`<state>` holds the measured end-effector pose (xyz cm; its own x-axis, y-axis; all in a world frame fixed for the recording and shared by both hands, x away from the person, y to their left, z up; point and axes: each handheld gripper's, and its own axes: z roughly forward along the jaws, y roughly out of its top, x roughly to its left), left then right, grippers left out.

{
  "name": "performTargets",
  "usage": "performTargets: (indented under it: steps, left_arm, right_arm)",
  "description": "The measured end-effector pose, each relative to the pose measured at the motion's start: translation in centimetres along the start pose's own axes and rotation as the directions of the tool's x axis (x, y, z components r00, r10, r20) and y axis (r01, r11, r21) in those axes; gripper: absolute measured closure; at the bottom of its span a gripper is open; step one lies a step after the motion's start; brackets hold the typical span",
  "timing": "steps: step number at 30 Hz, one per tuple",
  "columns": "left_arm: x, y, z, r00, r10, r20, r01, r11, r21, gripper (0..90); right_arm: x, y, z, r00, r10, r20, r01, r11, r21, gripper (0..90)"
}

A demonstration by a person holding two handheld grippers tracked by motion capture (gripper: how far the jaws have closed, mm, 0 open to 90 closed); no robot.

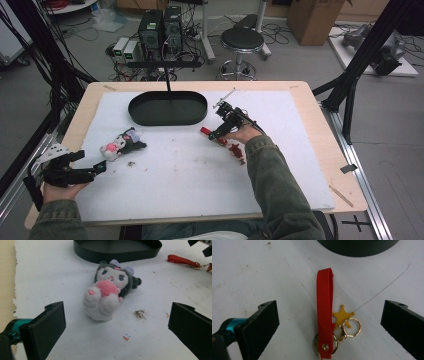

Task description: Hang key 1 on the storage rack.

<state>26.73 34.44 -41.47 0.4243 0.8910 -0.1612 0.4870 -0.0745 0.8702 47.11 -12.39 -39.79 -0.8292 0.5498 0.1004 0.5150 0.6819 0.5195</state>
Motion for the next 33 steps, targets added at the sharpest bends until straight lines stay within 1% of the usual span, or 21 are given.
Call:
performTargets:
  steps: [3,7,9,11,12,13,14,15,16,18,20,21,23,24,25,27,28,29,32,33]
  left_arm:
    - [0.0,0.0,0.0,1.0,-0.003,-0.002,0.003,1.0,-0.004,1.7]
    - [0.0,0.0,0.0,1.0,-0.004,-0.002,0.004,1.0,-0.003,1.7]
    - [0.0,0.0,0.0,1.0,0.0,0.0,0.0,1.0,0.0,1.7]
    - [0.0,0.0,0.1,1.0,0.0,0.0,0.0,1.0,-0.001,1.7]
    - [0.0,0.0,0.1,1.0,0.0,0.0,0.0,1.0,0.001,1.7]
    - [0.0,0.0,0.1,1.0,-0.001,0.001,0.001,1.0,0.0,1.7]
    - [0.0,0.0,0.1,1.0,0.001,0.003,-0.001,1.0,0.001,1.7]
    - [0.0,0.0,0.1,1.0,0.003,0.003,-0.003,1.0,0.003,1.7]
    - [0.0,0.0,0.1,1.0,0.001,0.003,-0.001,1.0,0.001,1.7]
    - [0.0,0.0,0.1,1.0,-0.001,0.003,0.001,1.0,0.0,1.7]
    - [0.0,0.0,0.1,1.0,-0.001,0.004,0.001,1.0,-0.001,1.7]
    - [0.0,0.0,0.1,1.0,-0.001,0.005,0.001,1.0,-0.001,1.7]
    - [0.0,0.0,0.1,1.0,-0.001,0.003,0.001,1.0,-0.001,1.7]
    - [0.1,0.0,0.1,1.0,-0.002,0.004,0.002,1.0,0.0,1.7]
    - [0.1,0.0,0.1,1.0,-0.002,0.004,0.002,1.0,-0.001,1.7]
    - [0.1,0.0,0.2,1.0,0.0,0.002,0.0,1.0,0.001,1.7]
    - [0.1,0.0,0.2,1.0,-0.001,0.001,0.001,1.0,0.0,1.7]
    - [0.1,0.0,0.2,1.0,0.002,-0.001,-0.002,1.0,0.0,1.7]
    - [0.1,0.0,0.1,1.0,0.001,-0.002,-0.001,1.0,-0.008,1.7]
    - [0.1,0.0,0.1,1.0,-0.001,-0.003,0.001,1.0,-0.01,1.7]
  right_arm:
    - [-0.1,0.0,0.6,1.0,0.0,-0.001,0.0,1.0,0.021,0.9]
    - [0.2,0.0,1.5,0.9995,-0.031,0.007,0.031,0.999,0.041,4.1]
    - [0.3,0.1,1.8,0.9993,-0.036,0.009,0.036,0.998,0.049,5.4]
    - [0.4,0.1,2.2,0.9987,-0.049,0.017,0.048,0.998,0.044,7.6]
    - [0.5,0.2,2.3,0.9989,-0.042,0.02,0.041,0.998,0.048,12.5]
    - [0.5,0.2,2.4,0.9986,-0.046,0.026,0.045,0.998,0.048,17.3]
    - [0.6,0.2,2.5,0.9985,-0.042,0.033,0.041,0.998,0.052,17.8]
    - [0.6,0.3,2.6,0.9983,-0.048,0.034,0.046,0.998,0.048,20.2]
    - [0.7,0.3,2.7,0.9988,-0.042,0.026,0.041,0.998,0.056,24.8]
    - [0.8,0.3,2.8,0.998,-0.06,0.019,0.059,0.996,0.064,28.3]
    - [0.9,0.3,3.0,0.9971,-0.074,0.019,0.072,0.995,0.075,34.4]
    - [1.0,0.3,3.0,0.9968,-0.074,0.028,0.072,0.994,0.082,36.7]
    - [0.9,0.2,3.0,0.995,-0.091,0.041,0.088,0.993,0.085,45.1]
    - [0.9,0.2,3.0,0.9942,-0.094,0.052,0.089,0.992,0.094,47.6]
    - [0.9,0.2,2.9,0.9938,-0.1,0.048,0.095,0.991,0.094,51.8]
    - [1.0,0.2,2.9,0.9939,-0.102,0.043,0.097,0.99,0.099,67.3]
    - [1.1,0.3,2.8,0.9935,-0.106,0.04,0.102,0.99,0.1,73.2]
    - [1.1,0.3,2.8,0.9922,-0.117,0.041,0.113,0.988,0.102,73.6]
    - [1.1,0.3,2.8,0.9945,-0.097,0.04,0.092,0.99,0.106,74.4]
    - [1.0,0.2,2.7,0.9959,-0.081,0.039,0.077,0.991,0.107,74.5]
